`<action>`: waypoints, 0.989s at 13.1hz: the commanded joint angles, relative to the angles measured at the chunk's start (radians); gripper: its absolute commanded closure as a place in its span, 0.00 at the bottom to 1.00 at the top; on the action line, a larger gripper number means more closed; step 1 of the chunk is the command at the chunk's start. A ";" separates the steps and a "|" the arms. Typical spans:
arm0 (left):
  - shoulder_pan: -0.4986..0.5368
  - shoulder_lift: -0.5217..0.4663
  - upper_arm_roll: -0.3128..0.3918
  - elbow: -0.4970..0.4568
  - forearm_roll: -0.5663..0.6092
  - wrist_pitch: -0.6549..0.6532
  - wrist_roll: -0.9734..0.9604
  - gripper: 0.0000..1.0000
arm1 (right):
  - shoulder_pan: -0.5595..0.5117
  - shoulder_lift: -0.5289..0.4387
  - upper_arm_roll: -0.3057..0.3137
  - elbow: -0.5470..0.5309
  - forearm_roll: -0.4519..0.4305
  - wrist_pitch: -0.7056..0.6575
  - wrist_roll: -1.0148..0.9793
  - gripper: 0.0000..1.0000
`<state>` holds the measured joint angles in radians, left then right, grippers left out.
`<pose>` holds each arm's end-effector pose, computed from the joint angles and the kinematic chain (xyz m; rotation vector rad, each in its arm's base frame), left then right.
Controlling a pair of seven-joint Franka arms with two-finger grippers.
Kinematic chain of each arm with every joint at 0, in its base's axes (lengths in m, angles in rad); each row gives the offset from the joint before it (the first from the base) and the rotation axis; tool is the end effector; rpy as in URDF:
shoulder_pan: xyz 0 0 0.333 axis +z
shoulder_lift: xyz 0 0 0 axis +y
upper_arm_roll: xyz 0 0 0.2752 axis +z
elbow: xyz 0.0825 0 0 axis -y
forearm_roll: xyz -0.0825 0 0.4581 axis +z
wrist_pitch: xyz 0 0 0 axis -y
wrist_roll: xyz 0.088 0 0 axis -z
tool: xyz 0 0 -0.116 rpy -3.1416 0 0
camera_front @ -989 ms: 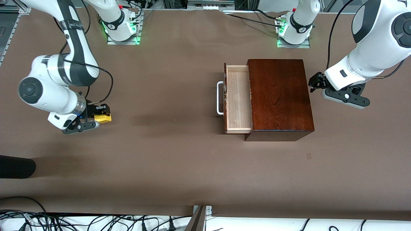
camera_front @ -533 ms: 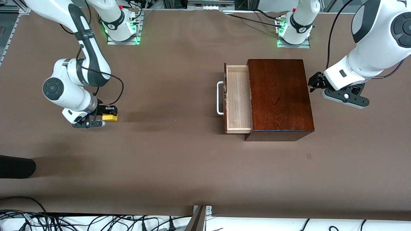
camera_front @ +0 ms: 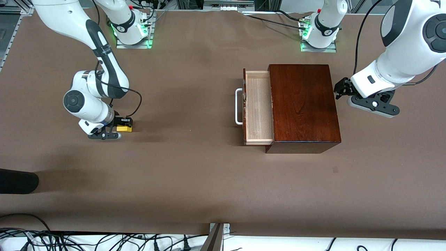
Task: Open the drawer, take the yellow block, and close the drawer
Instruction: 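Set the yellow cube on the table and open the right gripper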
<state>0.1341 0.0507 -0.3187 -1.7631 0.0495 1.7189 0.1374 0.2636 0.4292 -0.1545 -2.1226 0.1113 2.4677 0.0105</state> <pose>0.6277 -0.1099 0.4513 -3.0609 0.5127 0.1420 0.5893 0.0578 0.0943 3.1360 0.0317 -0.1200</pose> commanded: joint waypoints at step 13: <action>-0.121 0.061 -0.086 0.060 0.001 -0.024 0.014 0.00 | -0.049 -0.335 0.013 0.151 -0.001 -0.415 -0.032 0.00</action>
<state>0.0698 0.0730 -0.4017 -1.7485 0.0491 1.7099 0.1395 0.2395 0.1730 -0.1488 -1.9815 0.1107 2.1502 0.0026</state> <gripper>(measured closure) 0.000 0.000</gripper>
